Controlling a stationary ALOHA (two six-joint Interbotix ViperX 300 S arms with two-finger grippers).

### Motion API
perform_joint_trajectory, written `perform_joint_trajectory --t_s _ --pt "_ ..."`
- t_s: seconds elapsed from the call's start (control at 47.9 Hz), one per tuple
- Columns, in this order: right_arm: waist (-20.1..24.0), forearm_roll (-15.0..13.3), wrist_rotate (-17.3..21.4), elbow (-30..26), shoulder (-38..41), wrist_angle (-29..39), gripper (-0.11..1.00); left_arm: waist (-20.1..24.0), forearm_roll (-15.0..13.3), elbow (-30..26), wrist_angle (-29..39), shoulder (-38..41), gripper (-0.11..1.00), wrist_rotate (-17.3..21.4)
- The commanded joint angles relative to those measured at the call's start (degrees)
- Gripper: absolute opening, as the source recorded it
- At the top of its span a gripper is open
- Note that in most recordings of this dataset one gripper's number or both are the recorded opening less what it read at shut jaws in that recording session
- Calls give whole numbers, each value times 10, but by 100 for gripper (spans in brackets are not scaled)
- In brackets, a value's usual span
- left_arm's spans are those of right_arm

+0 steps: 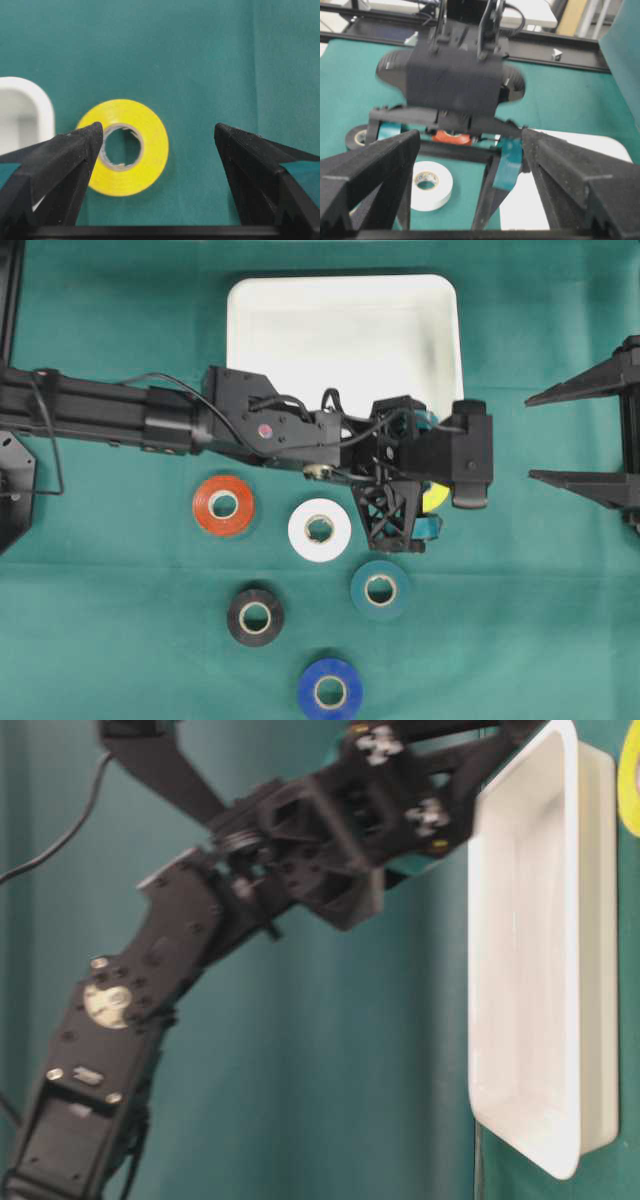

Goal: Pick up the tape from a random location and place it into the white case.
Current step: 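Lower the left gripper into the yellow roll's hole and close on its rim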

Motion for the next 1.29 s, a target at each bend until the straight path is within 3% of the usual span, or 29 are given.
perform_joint_trajectory --t_s 0.0,0.898,1.274 --pt "-1 -1 1 -16 4 -2 91 -3 1 -7 -9 2 99 -1" --pt "-1 -1 1 -15 8 12 91 14 -1 21 -69 73 99 -2" --pt "-1 -1 0 -15 9 12 91 12 -1 25 -69 76 95 -22"
